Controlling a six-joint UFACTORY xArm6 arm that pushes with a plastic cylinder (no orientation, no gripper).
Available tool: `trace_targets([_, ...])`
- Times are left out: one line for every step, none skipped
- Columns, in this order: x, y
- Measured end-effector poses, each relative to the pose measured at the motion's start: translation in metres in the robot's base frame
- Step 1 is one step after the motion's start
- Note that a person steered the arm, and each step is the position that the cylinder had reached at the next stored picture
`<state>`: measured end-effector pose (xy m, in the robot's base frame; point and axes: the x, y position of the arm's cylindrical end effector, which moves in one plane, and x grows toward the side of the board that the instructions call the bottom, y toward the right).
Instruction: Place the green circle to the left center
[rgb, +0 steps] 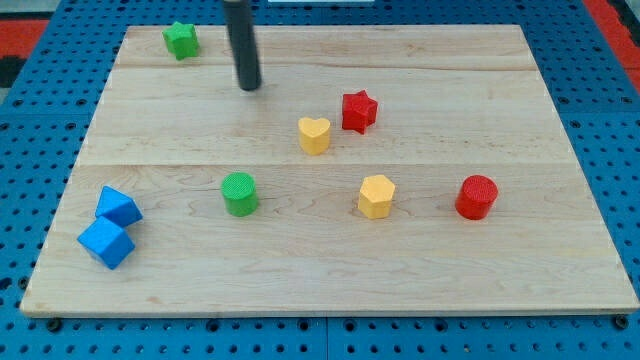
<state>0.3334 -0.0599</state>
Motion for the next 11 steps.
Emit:
trace_targets([0.046, 0.028])
trace_targets([0.115, 0.058])
trace_targets([0.165, 0.067])
trace_targets([0.199, 0.023])
trace_targets([0.170, -0.014])
trace_targets([0.130, -0.074])
trace_targets([0.126, -0.083])
trace_targets([0.112, -0.119])
trace_targets([0.090, -0.154])
trace_targets([0.090, -0.166])
trace_targets([0.090, -0.194])
